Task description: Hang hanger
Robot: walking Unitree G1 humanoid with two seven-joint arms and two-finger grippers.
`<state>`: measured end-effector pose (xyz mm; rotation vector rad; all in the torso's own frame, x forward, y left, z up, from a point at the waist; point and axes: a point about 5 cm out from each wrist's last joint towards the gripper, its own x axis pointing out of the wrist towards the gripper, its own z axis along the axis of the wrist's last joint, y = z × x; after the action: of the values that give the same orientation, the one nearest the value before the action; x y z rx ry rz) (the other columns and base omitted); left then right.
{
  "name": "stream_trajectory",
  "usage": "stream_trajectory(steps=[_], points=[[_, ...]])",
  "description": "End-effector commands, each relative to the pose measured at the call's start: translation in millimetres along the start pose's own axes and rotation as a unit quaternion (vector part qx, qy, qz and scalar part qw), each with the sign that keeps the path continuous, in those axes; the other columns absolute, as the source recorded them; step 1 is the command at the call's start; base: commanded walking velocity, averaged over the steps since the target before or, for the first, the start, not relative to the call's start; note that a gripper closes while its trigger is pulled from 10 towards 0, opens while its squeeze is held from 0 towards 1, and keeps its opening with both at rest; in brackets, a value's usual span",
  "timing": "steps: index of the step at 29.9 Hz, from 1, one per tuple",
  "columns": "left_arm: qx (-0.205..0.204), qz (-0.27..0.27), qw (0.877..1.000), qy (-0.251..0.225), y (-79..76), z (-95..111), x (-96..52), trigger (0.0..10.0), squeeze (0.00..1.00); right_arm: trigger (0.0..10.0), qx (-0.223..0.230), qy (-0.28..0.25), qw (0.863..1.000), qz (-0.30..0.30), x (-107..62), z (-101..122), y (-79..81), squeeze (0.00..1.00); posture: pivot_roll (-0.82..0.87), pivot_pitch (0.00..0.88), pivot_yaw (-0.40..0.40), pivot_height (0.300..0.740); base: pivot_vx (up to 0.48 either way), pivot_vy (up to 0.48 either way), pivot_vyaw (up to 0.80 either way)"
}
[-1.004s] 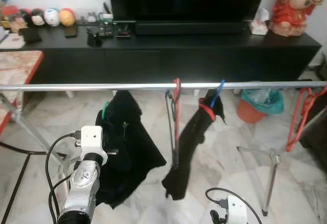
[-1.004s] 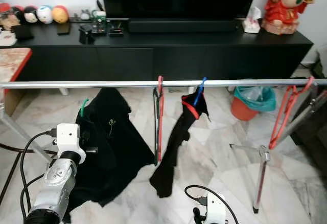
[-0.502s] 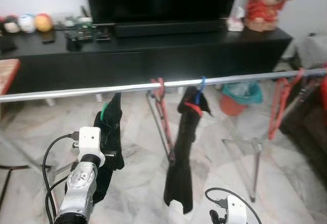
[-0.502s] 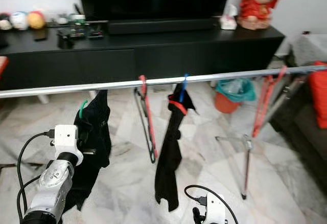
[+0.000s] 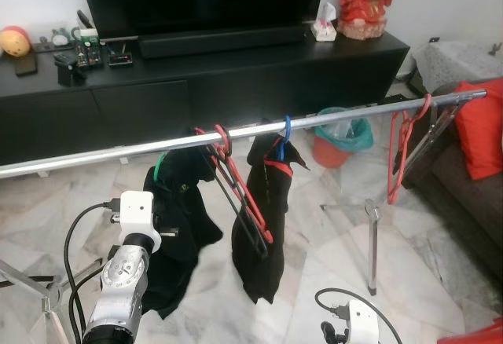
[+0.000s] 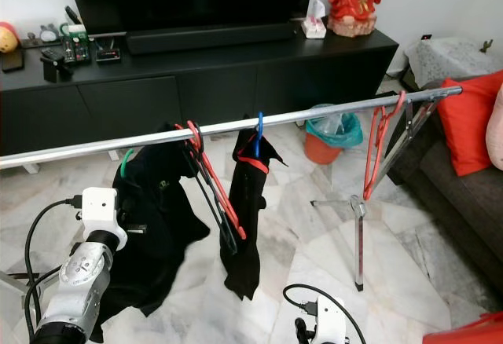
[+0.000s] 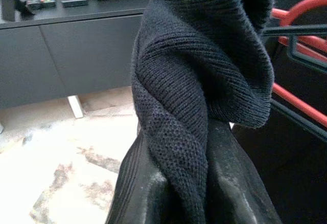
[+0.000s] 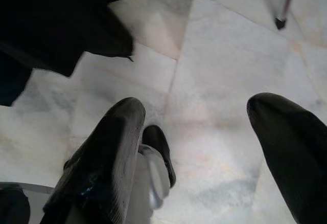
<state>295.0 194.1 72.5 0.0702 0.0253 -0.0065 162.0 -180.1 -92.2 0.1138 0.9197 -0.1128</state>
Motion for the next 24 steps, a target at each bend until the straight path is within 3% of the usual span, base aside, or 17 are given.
stream_trajectory(steps=[1,7,16,24], points=[[-0.004,-0.002,1.0,-0.023,0.9,11.1,3.0,10.0,0.0,10.0,0.009,-0.005,1.0,-0.002,0.1,1.5,-1.1,0.0,0.03,0.0,-0.025,0.728,0.0,0.0,0.0],[-0.005,0.0,1.0,-0.024,2.6,17.1,7.0,10.0,0.0,10.0,0.009,-0.005,1.0,0.0,0.2,1.6,0.0,0.0,0.04,0.0,-0.03,0.728,0.0,0.0,0.0],[-0.025,-0.035,0.999,-0.012,-12.8,27.7,25.1,10.0,0.0,10.0,0.01,-0.006,1.0,0.001,0.2,2.2,-1.7,0.0,0.03,0.0,-0.033,0.728,0.0,0.0,0.0],[-0.021,-0.038,0.999,-0.001,-14.9,25.8,26.2,10.0,0.0,10.0,0.007,0.001,1.0,0.0,0.2,0.9,-1.7,0.0,0.03,0.0,-0.031,0.728,0.0,0.0,0.0]])
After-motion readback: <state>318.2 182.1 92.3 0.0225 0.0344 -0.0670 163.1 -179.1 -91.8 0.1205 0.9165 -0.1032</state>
